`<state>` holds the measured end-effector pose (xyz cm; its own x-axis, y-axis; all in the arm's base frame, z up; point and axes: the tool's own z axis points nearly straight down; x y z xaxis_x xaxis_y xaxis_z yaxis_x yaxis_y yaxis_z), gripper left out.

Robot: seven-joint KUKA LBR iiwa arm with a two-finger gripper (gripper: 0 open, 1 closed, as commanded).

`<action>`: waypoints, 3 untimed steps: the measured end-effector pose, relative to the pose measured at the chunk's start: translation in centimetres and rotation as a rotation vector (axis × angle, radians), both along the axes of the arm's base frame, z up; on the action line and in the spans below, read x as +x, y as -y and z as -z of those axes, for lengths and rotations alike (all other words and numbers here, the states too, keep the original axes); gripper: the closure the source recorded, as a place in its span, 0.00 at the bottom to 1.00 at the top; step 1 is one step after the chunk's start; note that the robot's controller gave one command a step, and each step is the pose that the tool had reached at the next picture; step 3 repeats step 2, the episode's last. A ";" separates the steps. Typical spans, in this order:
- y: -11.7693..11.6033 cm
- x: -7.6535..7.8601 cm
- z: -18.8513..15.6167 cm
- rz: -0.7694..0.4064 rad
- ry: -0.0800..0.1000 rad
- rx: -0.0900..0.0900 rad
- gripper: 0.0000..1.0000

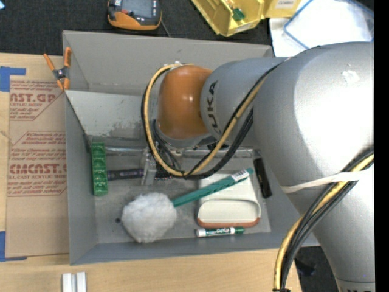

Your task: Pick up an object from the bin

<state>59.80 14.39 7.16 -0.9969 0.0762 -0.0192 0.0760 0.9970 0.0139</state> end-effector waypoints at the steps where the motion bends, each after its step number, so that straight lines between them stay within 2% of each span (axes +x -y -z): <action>1: -0.1 0.0 -3.2 0.000 0.002 0.001 1.00; 3: 0.0 -0.2 -2.5 0.000 -0.005 0.000 1.00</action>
Offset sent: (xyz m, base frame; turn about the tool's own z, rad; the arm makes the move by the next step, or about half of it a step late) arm -0.0017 -0.0005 0.0255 -0.0001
